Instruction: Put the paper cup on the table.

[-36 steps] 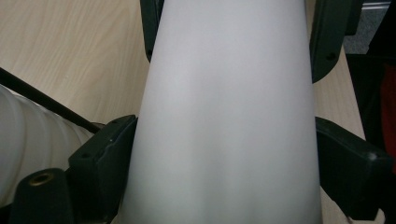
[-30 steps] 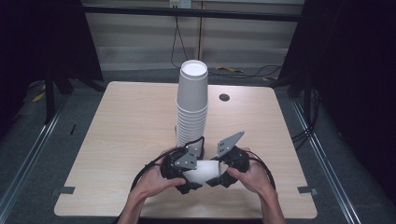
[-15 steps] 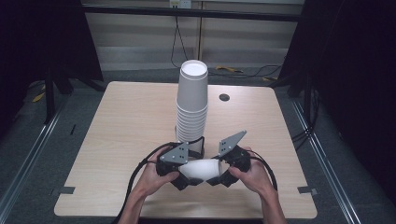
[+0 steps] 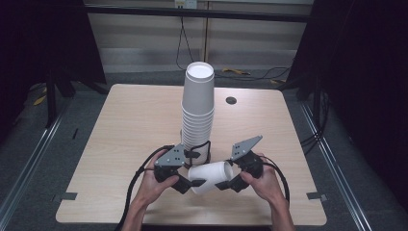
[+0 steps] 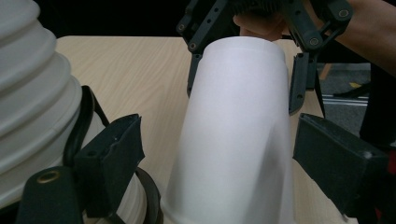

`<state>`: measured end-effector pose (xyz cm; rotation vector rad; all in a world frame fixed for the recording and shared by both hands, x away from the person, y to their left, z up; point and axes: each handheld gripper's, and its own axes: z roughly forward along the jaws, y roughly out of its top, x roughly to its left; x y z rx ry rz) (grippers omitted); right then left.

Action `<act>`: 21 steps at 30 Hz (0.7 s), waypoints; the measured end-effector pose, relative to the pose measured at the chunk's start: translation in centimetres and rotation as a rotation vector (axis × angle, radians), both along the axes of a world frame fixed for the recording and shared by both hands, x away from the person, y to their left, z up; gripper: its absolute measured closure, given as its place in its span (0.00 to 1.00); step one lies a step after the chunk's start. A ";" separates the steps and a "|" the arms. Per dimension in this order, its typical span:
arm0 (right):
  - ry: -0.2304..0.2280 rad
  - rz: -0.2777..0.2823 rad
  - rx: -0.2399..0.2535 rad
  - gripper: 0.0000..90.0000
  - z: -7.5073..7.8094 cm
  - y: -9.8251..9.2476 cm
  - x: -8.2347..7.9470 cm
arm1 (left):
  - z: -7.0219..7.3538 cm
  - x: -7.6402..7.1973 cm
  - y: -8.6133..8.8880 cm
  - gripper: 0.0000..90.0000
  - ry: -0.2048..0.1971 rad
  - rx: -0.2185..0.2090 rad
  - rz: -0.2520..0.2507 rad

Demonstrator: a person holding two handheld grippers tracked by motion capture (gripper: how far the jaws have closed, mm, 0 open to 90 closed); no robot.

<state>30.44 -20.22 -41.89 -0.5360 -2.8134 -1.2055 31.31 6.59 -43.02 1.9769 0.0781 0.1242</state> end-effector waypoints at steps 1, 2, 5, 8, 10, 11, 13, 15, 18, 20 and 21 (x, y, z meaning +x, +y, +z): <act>0.000 -0.002 0.003 0.27 0.0 -0.1 0.0 | 0.1 -0.1 0.1 0.17 0.000 -0.008 0.008; 0.002 -0.005 0.007 0.27 0.0 -0.2 -0.1 | 0.1 -0.2 0.3 0.17 -0.002 -0.011 0.012; 0.003 -0.013 0.047 0.26 0.0 -0.6 -0.3 | 0.2 -0.3 0.9 0.17 -0.005 -0.028 0.026; 0.002 -0.029 0.077 0.27 0.1 -0.9 -0.4 | 0.0 -0.3 1.3 0.17 0.003 -0.043 0.047; -0.005 -0.042 0.090 0.27 0.1 -1.1 -0.3 | -0.1 -0.3 1.6 0.17 0.012 -0.060 0.053; -0.004 -0.046 0.096 0.27 0.0 -1.2 -0.3 | -0.1 -0.3 1.7 0.17 0.015 -0.071 0.053; -0.002 -0.057 0.119 0.27 -0.1 -1.4 -0.3 | -0.3 -0.4 2.0 0.17 0.019 -0.078 0.064; 0.000 -0.066 0.145 0.27 -0.4 -1.7 -0.3 | -0.4 -0.4 2.1 0.17 0.023 -0.089 0.064; -0.002 -0.086 0.178 0.27 -0.8 -2.1 -0.3 | -0.6 -0.5 2.2 0.17 0.024 -0.098 0.068; -0.003 -0.091 0.186 0.27 -0.9 -2.1 -0.4 | -0.7 -0.6 2.2 0.17 0.028 -0.117 0.074; -0.008 -0.096 0.192 0.27 -0.9 -2.1 -0.4 | -0.7 -0.6 2.2 0.17 0.032 -0.127 0.074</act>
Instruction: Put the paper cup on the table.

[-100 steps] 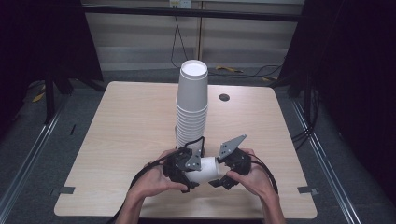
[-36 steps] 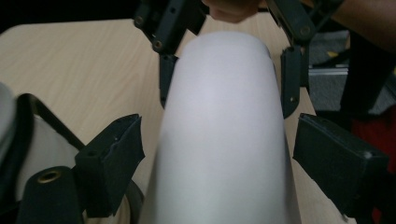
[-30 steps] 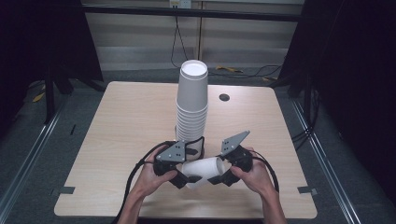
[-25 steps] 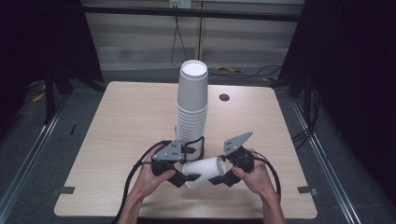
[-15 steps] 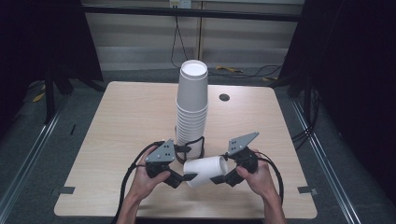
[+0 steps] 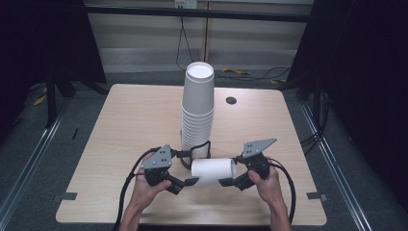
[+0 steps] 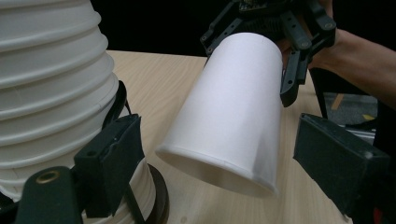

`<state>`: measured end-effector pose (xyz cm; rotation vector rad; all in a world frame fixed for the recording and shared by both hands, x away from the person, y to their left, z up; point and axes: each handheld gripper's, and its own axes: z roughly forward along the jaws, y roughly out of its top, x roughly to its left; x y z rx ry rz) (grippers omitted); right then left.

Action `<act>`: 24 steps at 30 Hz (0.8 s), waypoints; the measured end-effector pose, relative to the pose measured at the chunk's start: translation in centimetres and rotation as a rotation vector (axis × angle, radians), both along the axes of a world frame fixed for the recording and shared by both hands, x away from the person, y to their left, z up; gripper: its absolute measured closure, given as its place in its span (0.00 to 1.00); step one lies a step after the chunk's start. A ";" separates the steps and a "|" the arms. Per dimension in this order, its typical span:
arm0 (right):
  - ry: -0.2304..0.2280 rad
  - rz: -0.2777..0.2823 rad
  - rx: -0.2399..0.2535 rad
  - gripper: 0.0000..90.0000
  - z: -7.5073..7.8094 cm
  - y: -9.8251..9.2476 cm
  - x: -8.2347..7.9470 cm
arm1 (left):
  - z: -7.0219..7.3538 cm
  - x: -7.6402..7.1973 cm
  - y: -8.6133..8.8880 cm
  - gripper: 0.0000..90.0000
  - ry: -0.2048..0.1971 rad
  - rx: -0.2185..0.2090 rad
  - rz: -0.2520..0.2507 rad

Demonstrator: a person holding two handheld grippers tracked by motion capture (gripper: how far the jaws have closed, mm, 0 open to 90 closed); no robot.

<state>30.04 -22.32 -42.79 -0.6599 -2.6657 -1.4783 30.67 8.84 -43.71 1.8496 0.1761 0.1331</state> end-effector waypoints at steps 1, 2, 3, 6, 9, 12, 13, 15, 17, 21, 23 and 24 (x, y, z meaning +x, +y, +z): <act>-0.001 0.001 0.015 0.27 0.0 0.0 0.0 | 0.0 0.0 0.0 0.17 -0.001 -0.004 0.000; -0.004 -0.005 0.023 0.27 0.0 -0.1 0.0 | -0.1 0.0 0.1 0.17 -0.002 -0.010 0.001; -0.007 -0.009 0.031 0.27 0.0 -0.1 -0.1 | -0.2 0.0 0.1 0.17 0.002 -0.020 0.001; -0.013 -0.016 0.054 0.27 -0.2 -0.1 -0.1 | -0.5 0.1 0.1 0.17 0.008 -0.022 -0.005; -0.009 -0.026 0.111 0.27 -0.6 -0.5 -0.2 | -0.6 0.1 0.1 0.17 0.020 -0.031 -0.010; -0.003 -0.034 0.125 0.27 -1.1 -0.7 -0.3 | -0.8 0.1 0.0 0.17 0.021 -0.046 -0.008; 0.002 -0.027 0.140 0.27 -1.2 -0.8 -0.3 | -0.9 0.2 -0.1 0.17 0.020 -0.051 -0.008; 0.004 -0.034 0.156 0.27 -1.5 -0.9 -0.4 | -1.1 0.1 -0.2 0.17 0.027 -0.068 -0.010; 0.006 -0.032 0.180 0.27 -1.8 -1.0 -0.5 | -1.2 0.1 -0.3 0.17 0.033 -0.075 -0.006; 0.003 -0.025 0.213 0.27 -2.0 -1.1 -0.5 | -1.4 0.1 -0.4 0.17 0.036 -0.082 -0.004; 0.005 -0.022 0.233 0.27 -2.1 -1.2 -0.6 | -1.6 0.2 -0.4 0.17 0.035 -0.082 0.001; 0.001 -0.023 0.243 0.27 -2.2 -1.2 -0.6 | -1.6 0.2 -0.5 0.17 0.039 -0.087 0.000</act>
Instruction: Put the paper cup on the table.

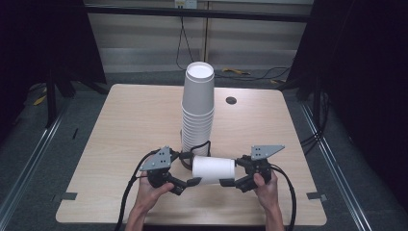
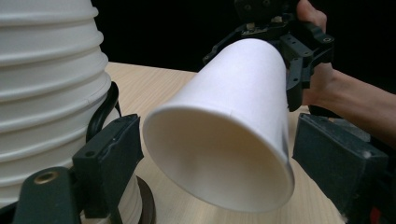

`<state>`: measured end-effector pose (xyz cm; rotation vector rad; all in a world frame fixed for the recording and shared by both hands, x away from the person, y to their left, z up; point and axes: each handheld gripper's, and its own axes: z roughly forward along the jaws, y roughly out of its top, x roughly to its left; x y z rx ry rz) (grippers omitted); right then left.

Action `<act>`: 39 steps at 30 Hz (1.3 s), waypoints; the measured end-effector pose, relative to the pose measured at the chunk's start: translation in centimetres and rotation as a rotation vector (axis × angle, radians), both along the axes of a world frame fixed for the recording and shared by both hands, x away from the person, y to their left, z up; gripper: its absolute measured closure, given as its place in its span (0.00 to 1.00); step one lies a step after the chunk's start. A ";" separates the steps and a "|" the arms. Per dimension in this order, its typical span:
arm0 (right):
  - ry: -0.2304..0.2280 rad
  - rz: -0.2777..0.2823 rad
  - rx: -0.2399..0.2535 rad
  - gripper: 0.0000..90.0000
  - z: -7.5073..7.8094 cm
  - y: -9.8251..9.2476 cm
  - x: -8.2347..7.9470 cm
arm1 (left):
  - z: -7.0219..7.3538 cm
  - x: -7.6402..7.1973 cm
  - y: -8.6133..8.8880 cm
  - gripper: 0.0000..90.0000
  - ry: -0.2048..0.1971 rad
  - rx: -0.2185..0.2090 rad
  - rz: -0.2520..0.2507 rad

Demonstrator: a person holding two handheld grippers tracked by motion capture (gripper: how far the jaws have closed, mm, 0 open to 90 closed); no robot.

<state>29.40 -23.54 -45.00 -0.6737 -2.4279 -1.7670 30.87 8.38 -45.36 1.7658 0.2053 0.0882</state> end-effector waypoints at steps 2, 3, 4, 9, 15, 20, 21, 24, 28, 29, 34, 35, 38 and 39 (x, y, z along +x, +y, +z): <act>0.005 0.001 0.014 0.27 -0.2 -0.1 -0.1 | 0.0 0.1 0.0 0.17 0.003 0.001 -0.010; 0.005 0.001 0.020 0.27 -0.2 -0.2 -0.1 | -0.2 0.1 -0.2 0.16 0.008 -0.013 -0.013; 0.008 0.002 0.021 0.27 -0.3 -0.2 -0.1 | -0.2 0.1 -0.2 0.16 0.008 0.001 -0.016; 0.005 0.007 0.033 0.27 -0.3 -0.2 -0.2 | -0.5 0.2 -0.7 0.09 0.017 -0.003 -0.015; 0.004 0.028 0.046 0.27 -0.2 -0.1 -0.2 | -0.6 0.0 -1.6 0.01 0.019 0.004 -0.020; -0.002 0.037 0.043 0.27 -0.2 0.2 -0.3 | -0.6 -0.2 -2.0 0.05 0.004 0.012 -0.047; -0.005 0.040 0.045 0.27 -0.1 0.2 -0.3 | -0.6 -0.2 -2.1 0.05 0.003 0.010 -0.048; -0.007 0.042 0.038 0.27 -0.1 0.3 -0.3 | -0.7 -0.2 -2.2 0.05 0.003 0.019 -0.052; -0.005 0.052 0.040 0.27 -0.1 0.4 -0.3 | -0.7 -0.2 -2.3 0.05 0.004 0.007 -0.064; -0.006 0.059 0.040 0.27 -0.1 0.4 -0.3 | -0.8 -0.2 -2.4 0.05 0.002 0.010 -0.064; -0.011 0.063 0.049 0.27 -0.1 0.5 -0.3 | -0.7 -0.1 -2.1 0.07 0.020 0.000 -0.089; -0.009 0.067 0.052 0.26 -0.1 0.4 -0.3 | -0.7 -0.1 -2.0 0.08 0.022 -0.006 -0.094; -0.014 0.076 0.054 0.26 -0.1 0.4 -0.3 | -0.6 0.0 -1.8 0.10 0.040 -0.014 -0.113; -0.015 0.071 0.056 0.25 -0.1 0.4 -0.3 | -0.6 0.0 -1.7 0.11 0.042 -0.018 -0.115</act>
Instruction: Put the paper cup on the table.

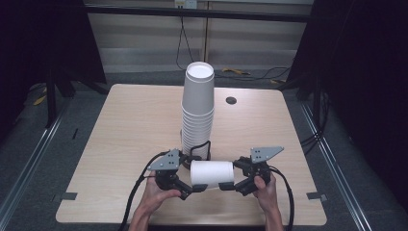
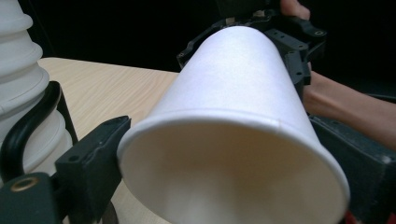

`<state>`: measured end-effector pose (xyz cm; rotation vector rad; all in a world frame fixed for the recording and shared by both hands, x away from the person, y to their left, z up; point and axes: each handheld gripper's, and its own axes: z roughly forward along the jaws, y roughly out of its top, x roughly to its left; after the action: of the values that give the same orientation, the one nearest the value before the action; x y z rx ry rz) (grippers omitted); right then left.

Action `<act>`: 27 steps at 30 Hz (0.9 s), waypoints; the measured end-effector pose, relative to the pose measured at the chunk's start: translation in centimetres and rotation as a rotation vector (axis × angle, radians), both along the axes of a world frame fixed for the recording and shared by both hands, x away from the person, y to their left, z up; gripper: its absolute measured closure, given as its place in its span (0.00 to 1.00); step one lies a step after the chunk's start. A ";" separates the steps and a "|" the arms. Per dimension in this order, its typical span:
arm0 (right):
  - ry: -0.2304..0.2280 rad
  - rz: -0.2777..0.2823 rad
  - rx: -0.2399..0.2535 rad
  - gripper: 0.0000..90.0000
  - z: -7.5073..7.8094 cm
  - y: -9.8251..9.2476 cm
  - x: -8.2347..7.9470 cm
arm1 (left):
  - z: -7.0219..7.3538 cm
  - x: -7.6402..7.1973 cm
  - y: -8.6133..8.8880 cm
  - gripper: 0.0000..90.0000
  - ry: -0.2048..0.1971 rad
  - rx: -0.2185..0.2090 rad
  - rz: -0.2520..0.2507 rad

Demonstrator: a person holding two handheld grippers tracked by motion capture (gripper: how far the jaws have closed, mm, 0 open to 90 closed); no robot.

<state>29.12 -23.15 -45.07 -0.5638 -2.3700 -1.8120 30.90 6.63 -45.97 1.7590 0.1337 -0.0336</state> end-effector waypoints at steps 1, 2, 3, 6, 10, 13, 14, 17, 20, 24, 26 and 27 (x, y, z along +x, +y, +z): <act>-0.001 -0.004 0.001 0.24 0.0 0.0 0.0 | 0.0 0.0 0.0 0.11 0.000 0.000 -0.001; -0.005 -0.007 -0.005 0.23 0.0 0.1 0.0 | 0.0 0.0 0.0 0.12 -0.002 0.006 0.004; -0.007 -0.012 -0.011 0.23 0.0 0.1 0.0 | 0.1 0.0 0.0 0.12 -0.004 0.011 0.007; -0.011 -0.015 -0.022 0.21 -0.2 0.3 0.0 | 0.1 -0.1 0.0 0.12 -0.006 0.020 0.005; -0.023 -0.031 -0.026 0.16 -0.2 0.3 -0.1 | 0.3 -0.1 0.1 0.12 -0.006 0.028 0.002; -0.032 -0.041 -0.029 0.15 -0.1 0.3 -0.3 | 0.5 -0.2 0.3 0.12 -0.004 0.034 0.005; -0.038 -0.054 -0.030 0.15 -0.1 0.2 -0.3 | 0.6 -0.2 0.4 0.12 -0.003 0.036 0.007; -0.047 -0.067 -0.026 0.15 0.1 0.1 -0.4 | 0.7 -0.2 0.6 0.12 0.001 0.044 0.010; -0.061 -0.091 -0.017 0.14 0.2 -0.2 -0.5 | 0.8 -0.3 0.9 0.12 0.001 0.056 0.020; -0.078 -0.114 -0.003 0.14 0.3 -0.6 -0.7 | 0.9 -0.3 1.2 0.12 0.004 0.063 0.025; -0.080 -0.133 0.003 0.12 0.3 -0.7 -0.8 | 1.0 -0.4 1.4 0.12 0.001 0.071 0.033; -0.082 -0.142 0.001 0.13 0.3 -0.9 -0.8 | 1.1 -0.5 1.5 0.12 0.000 0.085 0.035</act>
<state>28.29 -24.00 -44.80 -0.6876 -2.4389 -1.9289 30.42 8.10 -44.88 1.8410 0.1680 -0.0024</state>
